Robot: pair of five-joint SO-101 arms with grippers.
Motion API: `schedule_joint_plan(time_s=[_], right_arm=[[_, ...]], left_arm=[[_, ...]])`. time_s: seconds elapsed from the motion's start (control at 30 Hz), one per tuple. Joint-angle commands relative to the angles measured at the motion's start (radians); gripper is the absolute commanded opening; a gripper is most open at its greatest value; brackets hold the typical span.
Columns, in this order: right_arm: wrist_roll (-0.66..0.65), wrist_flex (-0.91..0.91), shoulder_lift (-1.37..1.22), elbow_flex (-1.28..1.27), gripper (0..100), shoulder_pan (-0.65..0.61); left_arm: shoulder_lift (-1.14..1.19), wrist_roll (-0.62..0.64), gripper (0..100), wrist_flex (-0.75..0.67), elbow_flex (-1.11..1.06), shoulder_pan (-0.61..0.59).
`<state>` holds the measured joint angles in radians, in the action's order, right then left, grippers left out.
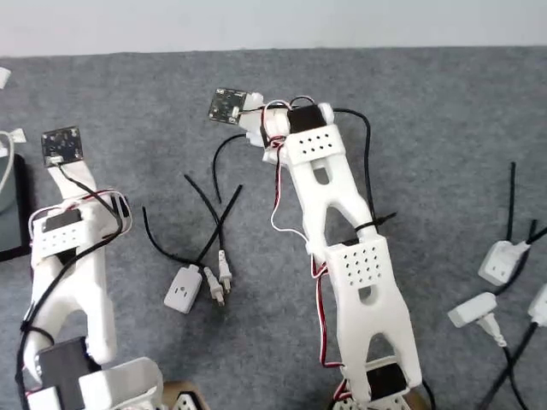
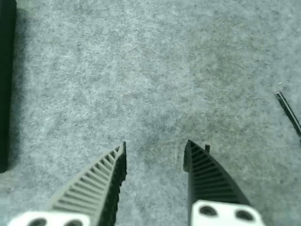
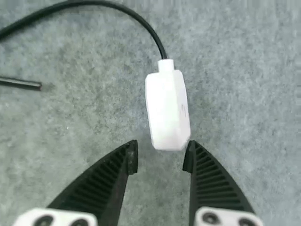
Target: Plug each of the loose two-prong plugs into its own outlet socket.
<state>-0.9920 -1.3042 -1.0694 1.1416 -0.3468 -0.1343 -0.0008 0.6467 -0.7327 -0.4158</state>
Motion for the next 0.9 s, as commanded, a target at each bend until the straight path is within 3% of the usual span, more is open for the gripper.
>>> schedule_joint_plan(time_s=[0.0,0.27,0.4,0.7,0.87], right_arm=[[-0.052,0.036,-0.024,0.051,16.6,-0.005],[-0.083,0.065,-0.076,0.051,16.1,-0.013],[-0.064,0.085,-0.084,0.051,0.0,-0.013],[-0.003,0.038,-0.074,0.052,0.9,-0.021],[0.218,-0.035,-0.073,0.166,0.9,-0.024]], left_arm=[[-0.008,-0.012,18,-0.002,0.002,0.009],[-0.009,-0.014,18,0.015,0.004,0.009],[-0.011,-0.014,18,0.017,0.004,0.008],[-0.012,-0.014,18,0.018,0.004,0.008],[-0.008,-0.011,18,0.015,0.010,0.008]])
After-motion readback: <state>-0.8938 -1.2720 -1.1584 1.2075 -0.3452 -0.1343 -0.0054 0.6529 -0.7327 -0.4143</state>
